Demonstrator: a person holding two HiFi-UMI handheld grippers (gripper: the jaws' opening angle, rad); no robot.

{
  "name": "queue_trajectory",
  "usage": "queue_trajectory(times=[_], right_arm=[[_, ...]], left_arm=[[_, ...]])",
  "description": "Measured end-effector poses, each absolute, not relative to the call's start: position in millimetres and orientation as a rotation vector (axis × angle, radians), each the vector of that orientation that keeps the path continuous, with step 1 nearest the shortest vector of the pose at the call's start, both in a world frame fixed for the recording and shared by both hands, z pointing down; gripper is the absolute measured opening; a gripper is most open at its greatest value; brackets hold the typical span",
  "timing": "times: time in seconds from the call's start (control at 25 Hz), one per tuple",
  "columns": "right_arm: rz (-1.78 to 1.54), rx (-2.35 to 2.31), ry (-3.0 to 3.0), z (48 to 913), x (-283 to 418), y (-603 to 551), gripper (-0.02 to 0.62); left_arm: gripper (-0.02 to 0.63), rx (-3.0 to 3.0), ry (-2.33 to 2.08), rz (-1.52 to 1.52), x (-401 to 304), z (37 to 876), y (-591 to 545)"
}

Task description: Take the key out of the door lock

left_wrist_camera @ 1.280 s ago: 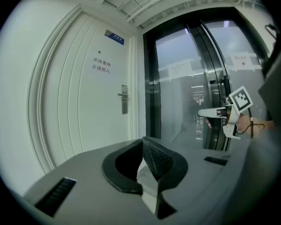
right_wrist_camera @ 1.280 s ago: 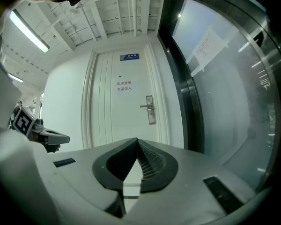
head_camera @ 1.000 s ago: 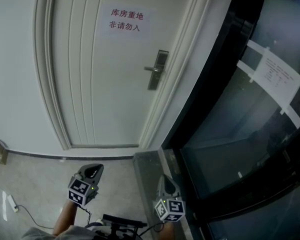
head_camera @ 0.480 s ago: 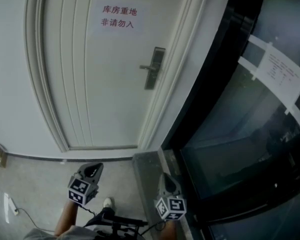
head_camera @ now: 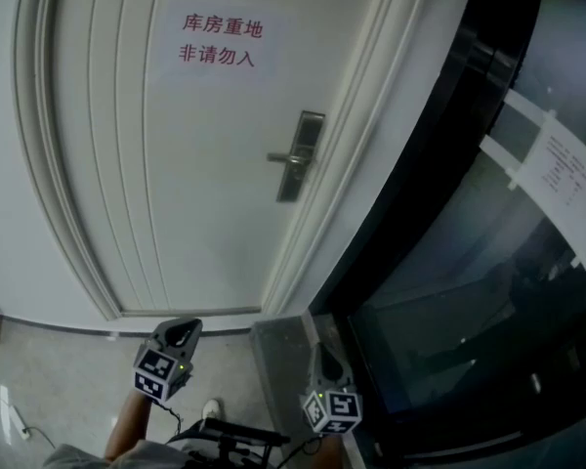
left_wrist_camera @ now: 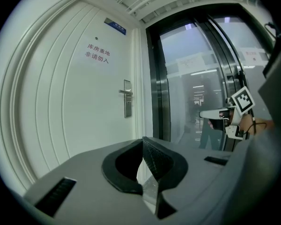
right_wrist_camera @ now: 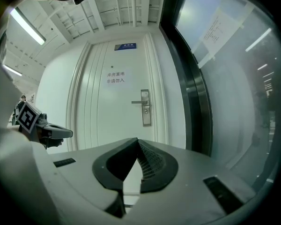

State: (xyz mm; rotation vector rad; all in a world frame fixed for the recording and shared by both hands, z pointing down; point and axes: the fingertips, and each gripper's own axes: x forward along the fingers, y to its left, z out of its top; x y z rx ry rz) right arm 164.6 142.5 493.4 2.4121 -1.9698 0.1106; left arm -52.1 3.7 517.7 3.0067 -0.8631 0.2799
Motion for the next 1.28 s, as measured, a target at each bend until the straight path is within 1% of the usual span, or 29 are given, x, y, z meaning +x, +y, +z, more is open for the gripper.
queue_trajectory(times=[0.6,1.28], right_arm=[[0.085,2.441,-1.925,481,206,7,0.012],[0.061,2.398,-1.954,479,237,-78,0.012]], left_arm=[[0.005,3.021,-0.826,0.266,-10,507,-142],[0.005,2.977,-0.874,0.269,9,514,-221]])
